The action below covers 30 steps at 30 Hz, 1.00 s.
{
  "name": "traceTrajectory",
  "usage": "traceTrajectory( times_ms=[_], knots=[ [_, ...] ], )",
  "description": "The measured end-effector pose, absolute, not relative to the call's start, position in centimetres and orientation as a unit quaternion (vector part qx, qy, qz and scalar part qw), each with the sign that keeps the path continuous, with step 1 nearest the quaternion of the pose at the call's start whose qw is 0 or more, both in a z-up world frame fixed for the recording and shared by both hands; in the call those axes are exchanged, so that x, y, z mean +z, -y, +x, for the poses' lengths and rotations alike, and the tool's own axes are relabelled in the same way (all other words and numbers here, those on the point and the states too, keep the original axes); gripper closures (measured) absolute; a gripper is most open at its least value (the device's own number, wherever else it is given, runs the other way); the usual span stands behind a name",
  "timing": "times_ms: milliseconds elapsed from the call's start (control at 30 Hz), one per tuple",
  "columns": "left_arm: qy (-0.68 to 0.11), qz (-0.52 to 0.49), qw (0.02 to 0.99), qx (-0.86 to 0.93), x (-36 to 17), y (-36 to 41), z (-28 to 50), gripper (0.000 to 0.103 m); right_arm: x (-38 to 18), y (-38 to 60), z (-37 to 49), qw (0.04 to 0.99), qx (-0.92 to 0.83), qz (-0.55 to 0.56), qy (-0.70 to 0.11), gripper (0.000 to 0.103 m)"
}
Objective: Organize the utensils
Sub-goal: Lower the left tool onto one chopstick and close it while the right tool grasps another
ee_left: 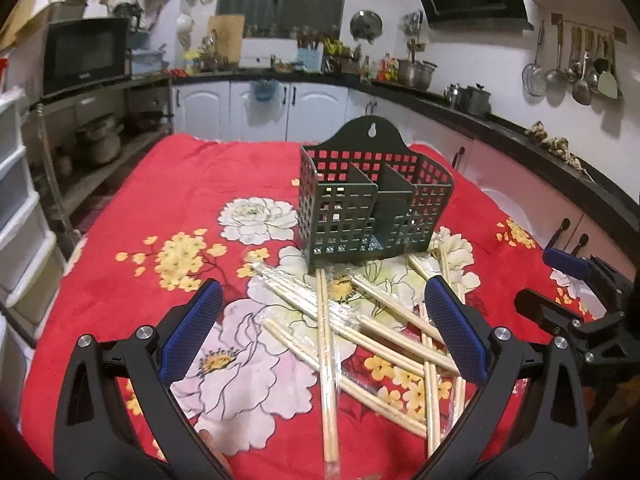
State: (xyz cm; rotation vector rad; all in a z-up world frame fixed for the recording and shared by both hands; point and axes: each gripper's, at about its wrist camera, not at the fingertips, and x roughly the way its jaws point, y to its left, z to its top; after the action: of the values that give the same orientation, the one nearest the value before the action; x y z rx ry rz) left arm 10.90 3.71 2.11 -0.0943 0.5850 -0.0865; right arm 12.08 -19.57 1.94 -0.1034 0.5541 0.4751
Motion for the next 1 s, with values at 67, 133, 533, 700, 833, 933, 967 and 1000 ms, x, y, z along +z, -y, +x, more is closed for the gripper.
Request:
traceTrajectory(
  times_ms=[67,133,533,700,833,933,967,1000],
  knots=[
    [-0.296,-0.043,0.953,-0.044,2.0,-3.7,11.7,0.009,2.0,19.5,12.9,0.930,0.236,-0.050,-0.277,0.006],
    [-0.307,-0.034,0.950,-0.044,1.8,-3.5,12.8,0.010,2.0,19.3,13.8,0.926,0.240,-0.053,-0.286,0.006],
    [-0.376,-0.035,0.922,-0.082,-1.2,-3.2,18.0,0.032,0.7,17.2,17.9,0.908,0.251,-0.080,-0.325,0.024],
    [-0.408,-0.041,0.907,-0.093,-2.7,-3.3,20.1,0.048,-1.1,16.7,20.4,0.890,0.257,-0.083,-0.367,0.039],
    [-0.425,-0.040,0.898,-0.102,-3.5,-3.4,21.3,0.053,-2.3,16.1,22.1,0.872,0.266,-0.081,-0.402,0.050],
    [-0.439,-0.038,0.891,-0.107,-4.0,-3.3,22.2,0.061,-3.0,15.6,23.2,0.861,0.266,-0.092,-0.423,0.060],
    [-0.443,-0.039,0.889,-0.109,-4.1,-3.3,22.4,0.063,-3.2,15.5,23.4,0.859,0.266,-0.094,-0.428,0.063],
    [-0.448,-0.038,0.886,-0.110,-4.3,-3.2,22.7,0.064,-3.3,15.4,23.6,0.857,0.265,-0.095,-0.432,0.066]
  ],
)
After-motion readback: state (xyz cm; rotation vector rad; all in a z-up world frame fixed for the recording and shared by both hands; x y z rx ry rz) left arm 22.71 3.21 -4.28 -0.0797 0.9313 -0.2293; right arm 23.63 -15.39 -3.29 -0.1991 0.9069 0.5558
